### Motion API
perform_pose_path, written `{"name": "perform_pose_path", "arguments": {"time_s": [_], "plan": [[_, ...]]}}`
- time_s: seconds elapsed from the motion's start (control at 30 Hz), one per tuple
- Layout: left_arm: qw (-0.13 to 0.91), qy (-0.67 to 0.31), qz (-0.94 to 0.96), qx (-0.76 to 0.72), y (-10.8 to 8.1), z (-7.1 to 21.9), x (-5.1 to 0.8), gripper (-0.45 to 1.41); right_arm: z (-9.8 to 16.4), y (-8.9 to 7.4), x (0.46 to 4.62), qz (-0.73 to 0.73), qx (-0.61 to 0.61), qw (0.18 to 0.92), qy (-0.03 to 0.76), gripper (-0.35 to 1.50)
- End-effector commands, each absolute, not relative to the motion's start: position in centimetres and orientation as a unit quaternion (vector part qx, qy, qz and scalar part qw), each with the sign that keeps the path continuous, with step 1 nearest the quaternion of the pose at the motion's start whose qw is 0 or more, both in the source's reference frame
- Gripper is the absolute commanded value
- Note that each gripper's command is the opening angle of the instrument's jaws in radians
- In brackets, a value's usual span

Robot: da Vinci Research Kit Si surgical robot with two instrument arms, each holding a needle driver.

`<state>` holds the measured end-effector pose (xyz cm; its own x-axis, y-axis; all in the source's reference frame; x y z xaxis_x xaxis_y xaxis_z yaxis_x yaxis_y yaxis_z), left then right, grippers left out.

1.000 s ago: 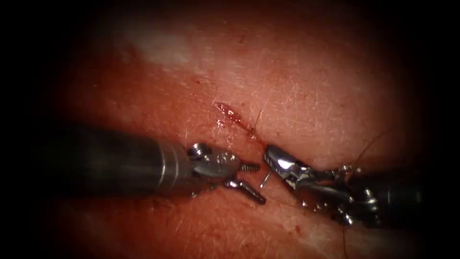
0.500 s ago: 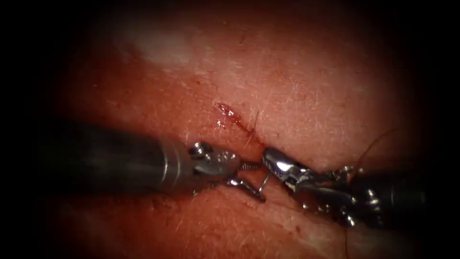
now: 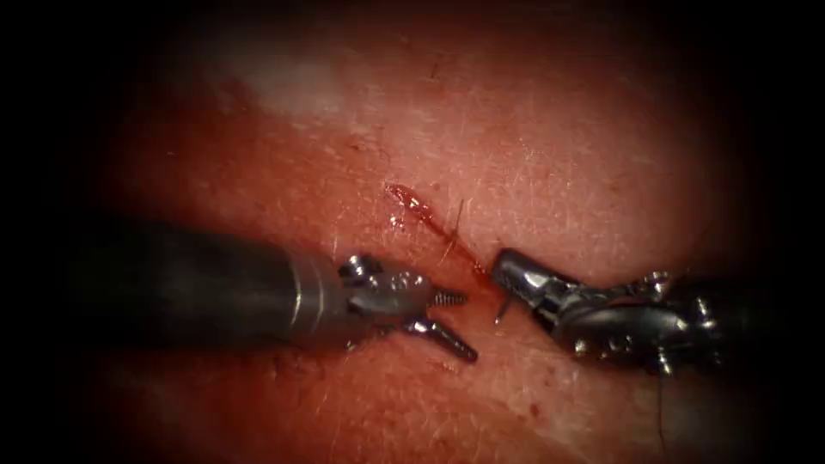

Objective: Wound Closure
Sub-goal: With the right tool, throw the needle into the skin above the wound.

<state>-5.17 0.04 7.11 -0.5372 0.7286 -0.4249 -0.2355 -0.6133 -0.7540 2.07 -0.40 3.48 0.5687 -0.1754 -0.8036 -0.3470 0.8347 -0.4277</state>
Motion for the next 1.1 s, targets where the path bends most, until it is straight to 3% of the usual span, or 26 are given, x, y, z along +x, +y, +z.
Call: {"name": "perform_pose_path", "arguments": {"time_s": [0.03,0.3,1.1], "plan": [[0.297,-0.326,0.814,-0.379,-0.02,7.18,-5.22,0.49,3.55,-0.39,2.04,0.072,-0.276,0.836,0.469,-0.35],[0.298,-0.328,0.813,-0.378,-0.05,7.21,-5.26,0.49,3.57,-0.27,1.93,0.147,-0.238,0.820,0.500,-0.35],[0.297,-0.328,0.813,-0.378,-0.08,7.24,-5.29,0.49,3.52,-0.12,1.87,0.183,-0.207,0.813,0.512,-0.35]]}}
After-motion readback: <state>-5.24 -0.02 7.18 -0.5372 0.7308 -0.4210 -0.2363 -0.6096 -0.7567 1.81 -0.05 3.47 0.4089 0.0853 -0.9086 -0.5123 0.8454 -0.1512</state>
